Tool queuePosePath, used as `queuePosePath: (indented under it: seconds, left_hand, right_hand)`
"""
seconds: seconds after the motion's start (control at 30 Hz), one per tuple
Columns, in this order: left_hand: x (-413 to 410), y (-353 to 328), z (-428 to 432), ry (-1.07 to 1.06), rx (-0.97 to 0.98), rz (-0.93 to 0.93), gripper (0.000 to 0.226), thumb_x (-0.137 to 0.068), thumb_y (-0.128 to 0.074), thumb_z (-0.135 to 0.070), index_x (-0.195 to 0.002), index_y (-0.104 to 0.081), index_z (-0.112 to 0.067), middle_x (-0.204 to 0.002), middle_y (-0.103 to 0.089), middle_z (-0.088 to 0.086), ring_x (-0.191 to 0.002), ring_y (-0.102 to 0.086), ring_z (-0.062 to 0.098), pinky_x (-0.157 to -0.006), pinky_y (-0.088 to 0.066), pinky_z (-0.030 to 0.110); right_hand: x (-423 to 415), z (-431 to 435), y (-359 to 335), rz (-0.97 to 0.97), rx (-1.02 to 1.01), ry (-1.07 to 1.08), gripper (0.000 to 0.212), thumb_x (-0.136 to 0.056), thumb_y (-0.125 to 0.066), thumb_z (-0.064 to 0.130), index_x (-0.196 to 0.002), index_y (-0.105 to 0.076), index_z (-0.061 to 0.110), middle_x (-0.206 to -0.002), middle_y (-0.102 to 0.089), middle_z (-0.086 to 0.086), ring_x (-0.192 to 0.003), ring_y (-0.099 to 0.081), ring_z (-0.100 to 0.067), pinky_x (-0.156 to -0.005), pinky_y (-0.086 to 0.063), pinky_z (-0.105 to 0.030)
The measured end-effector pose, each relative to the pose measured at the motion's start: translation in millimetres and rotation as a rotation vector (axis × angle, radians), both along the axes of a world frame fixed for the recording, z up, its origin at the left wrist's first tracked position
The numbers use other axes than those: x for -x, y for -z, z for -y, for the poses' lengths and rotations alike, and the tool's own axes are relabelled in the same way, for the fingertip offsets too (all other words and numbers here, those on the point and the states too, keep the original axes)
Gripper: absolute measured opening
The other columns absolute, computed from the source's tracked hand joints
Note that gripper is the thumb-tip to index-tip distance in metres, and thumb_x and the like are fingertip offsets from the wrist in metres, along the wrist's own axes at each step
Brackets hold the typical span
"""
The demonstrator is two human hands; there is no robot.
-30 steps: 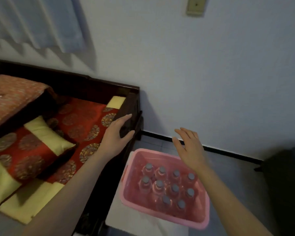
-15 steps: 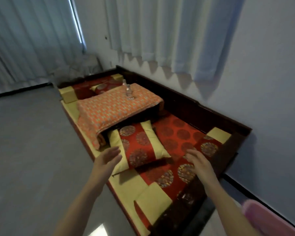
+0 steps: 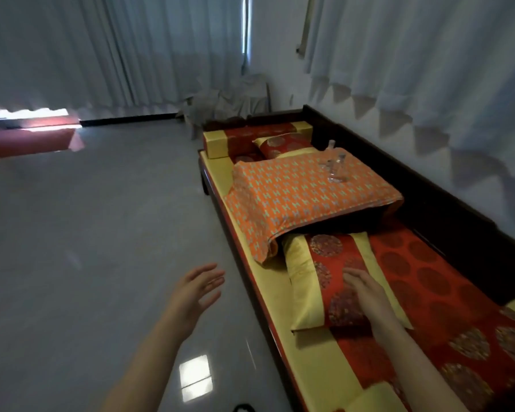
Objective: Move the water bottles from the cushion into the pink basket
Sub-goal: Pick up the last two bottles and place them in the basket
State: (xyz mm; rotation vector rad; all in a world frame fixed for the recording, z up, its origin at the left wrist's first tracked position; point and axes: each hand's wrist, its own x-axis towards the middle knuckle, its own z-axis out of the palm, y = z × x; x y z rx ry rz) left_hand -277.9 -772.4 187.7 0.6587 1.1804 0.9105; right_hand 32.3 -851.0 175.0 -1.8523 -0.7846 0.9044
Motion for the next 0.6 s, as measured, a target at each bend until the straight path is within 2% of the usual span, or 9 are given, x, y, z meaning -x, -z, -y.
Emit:
queuePosePath:
  seconds: [0.1, 0.17, 0.23, 0.33, 0.4, 0.53, 0.6]
  left_hand:
    - [17, 14, -60, -0.049, 0.109, 0.161, 0.019, -0.09, -0.056, -0.009, -0.109, -0.06, -0.01, -0.104, -0.068, 0.01, -0.097, -0.062, 0.021, -0.091, -0.047, 0.035]
    - [26, 16, -106, -0.069, 0.119, 0.173, 0.019, -0.09, -0.056, -0.012, -0.108, -0.061, -0.011, -0.106, -0.067, 0.009, -0.094, -0.062, 0.019, -0.088, -0.048, 0.034]
    - [31, 14, -159, -0.083, 0.107, 0.168, 0.016, -0.089, -0.057, -0.013, -0.104, -0.062, -0.011, -0.106, -0.067, 0.008, -0.093, -0.062, 0.018, -0.084, -0.049, 0.031]
    - [36, 11, -239, -0.072, 0.086, 0.136, 0.02, -0.09, -0.057, -0.013, -0.109, -0.062, -0.009, -0.105, -0.068, 0.008, -0.093, -0.063, 0.018, -0.082, -0.049, 0.03]
    - [41, 9, -286, -0.059, 0.063, 0.105, 0.022, -0.09, -0.056, -0.012, -0.112, -0.06, -0.009, -0.103, -0.068, 0.008, -0.094, -0.063, 0.017, -0.081, -0.049, 0.03]
    - [54, 19, -360, -0.05, 0.125, 0.069, 0.026, -0.09, -0.056, -0.011, -0.115, -0.059, -0.008, -0.105, -0.067, 0.01, -0.096, -0.062, 0.019, -0.085, -0.048, 0.03]
    - [55, 27, -392, -0.04, 0.168, 0.061, 0.026, -0.09, -0.056, -0.01, -0.116, -0.06, -0.006, -0.105, -0.067, 0.011, -0.095, -0.062, 0.02, -0.087, -0.047, 0.031]
  right_hand:
    - [13, -65, 11, -0.022, -0.033, -0.004, 0.018, -0.094, -0.054, 0.029, -0.108, -0.065, 0.027, -0.111, -0.063, 0.003, -0.101, -0.059, -0.014, -0.072, -0.044, -0.031]
    - [19, -110, 17, -0.058, -0.055, -0.008, 0.018, -0.095, -0.054, 0.023, -0.11, -0.064, 0.02, -0.108, -0.065, -0.001, -0.094, -0.06, -0.012, -0.065, -0.043, -0.029]
    - [22, -163, 22, -0.079, -0.07, -0.003, 0.018, -0.095, -0.055, 0.019, -0.111, -0.063, 0.018, -0.113, -0.065, -0.005, -0.101, -0.06, -0.019, -0.069, -0.044, -0.03]
    - [26, -242, 29, -0.118, -0.063, 0.015, 0.013, -0.094, -0.057, 0.019, -0.102, -0.064, 0.026, -0.116, -0.064, -0.007, -0.11, -0.058, -0.025, -0.079, -0.043, -0.034]
    - [32, -287, 31, -0.138, -0.036, 0.01, 0.01, -0.094, -0.057, 0.022, -0.097, -0.064, 0.029, -0.114, -0.063, -0.005, -0.108, -0.058, -0.023, -0.074, -0.043, -0.033]
    - [42, -359, 42, -0.193, 0.069, 0.053, 0.016, -0.094, -0.057, 0.023, -0.108, -0.064, 0.021, -0.115, -0.063, -0.007, -0.106, -0.058, -0.021, -0.069, -0.043, -0.031]
    - [41, -385, 49, -0.217, 0.098, 0.08, 0.014, -0.094, -0.057, 0.019, -0.106, -0.065, 0.018, -0.112, -0.063, -0.011, -0.1, -0.059, -0.022, -0.068, -0.044, -0.03]
